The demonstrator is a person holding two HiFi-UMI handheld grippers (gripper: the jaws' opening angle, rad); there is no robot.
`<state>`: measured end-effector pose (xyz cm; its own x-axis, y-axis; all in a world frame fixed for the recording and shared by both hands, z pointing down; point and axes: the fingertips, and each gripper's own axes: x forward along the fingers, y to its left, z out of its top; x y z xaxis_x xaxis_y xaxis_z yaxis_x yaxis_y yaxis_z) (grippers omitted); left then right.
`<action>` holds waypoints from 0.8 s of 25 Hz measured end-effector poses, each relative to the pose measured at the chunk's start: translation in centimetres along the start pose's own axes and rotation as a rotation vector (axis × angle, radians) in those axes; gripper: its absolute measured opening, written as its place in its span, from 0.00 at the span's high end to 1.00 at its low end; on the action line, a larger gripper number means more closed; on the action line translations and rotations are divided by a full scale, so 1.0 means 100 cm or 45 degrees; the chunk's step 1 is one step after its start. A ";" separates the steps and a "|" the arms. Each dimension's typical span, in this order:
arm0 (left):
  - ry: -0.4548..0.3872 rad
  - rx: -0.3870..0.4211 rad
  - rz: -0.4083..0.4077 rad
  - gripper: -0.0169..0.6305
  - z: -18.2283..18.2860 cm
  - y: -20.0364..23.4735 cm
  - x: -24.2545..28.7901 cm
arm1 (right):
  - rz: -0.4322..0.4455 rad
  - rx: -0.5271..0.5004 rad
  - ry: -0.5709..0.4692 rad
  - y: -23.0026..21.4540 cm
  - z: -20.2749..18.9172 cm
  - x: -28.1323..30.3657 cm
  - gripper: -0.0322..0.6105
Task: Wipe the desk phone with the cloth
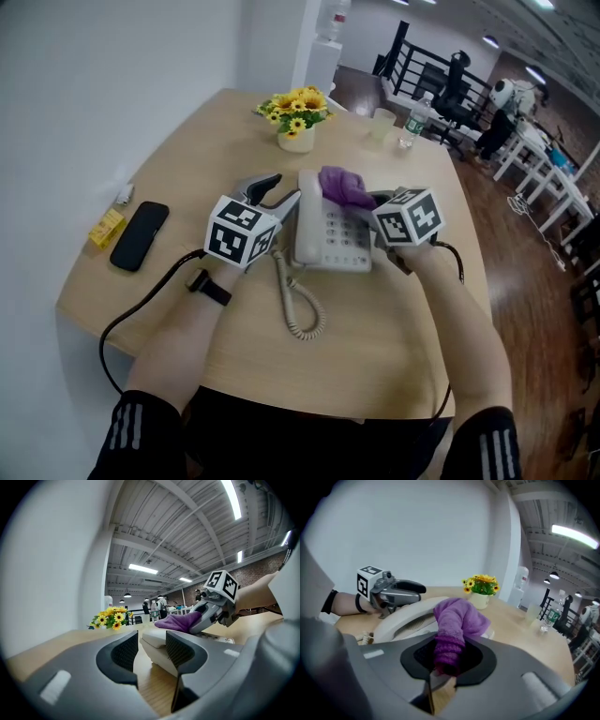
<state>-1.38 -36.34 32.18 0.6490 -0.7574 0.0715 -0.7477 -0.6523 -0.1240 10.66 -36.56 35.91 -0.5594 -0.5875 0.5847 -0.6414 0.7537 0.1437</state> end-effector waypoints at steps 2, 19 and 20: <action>0.002 0.000 0.003 0.70 -0.001 0.000 -0.001 | 0.039 -0.017 -0.002 0.019 -0.009 -0.009 0.82; -0.108 0.082 0.039 0.70 0.023 -0.003 -0.012 | 0.222 -0.197 -0.116 0.124 -0.024 -0.074 0.83; -0.138 0.089 0.042 0.70 0.029 -0.004 -0.015 | 0.232 -0.203 -0.147 0.131 -0.016 -0.070 0.83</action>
<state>-1.65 -34.85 29.23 0.6385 -0.7685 -0.0408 -0.7596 -0.6209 -0.1938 7.02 -22.12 34.95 -0.7199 -0.4608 0.5191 -0.4388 0.8816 0.1740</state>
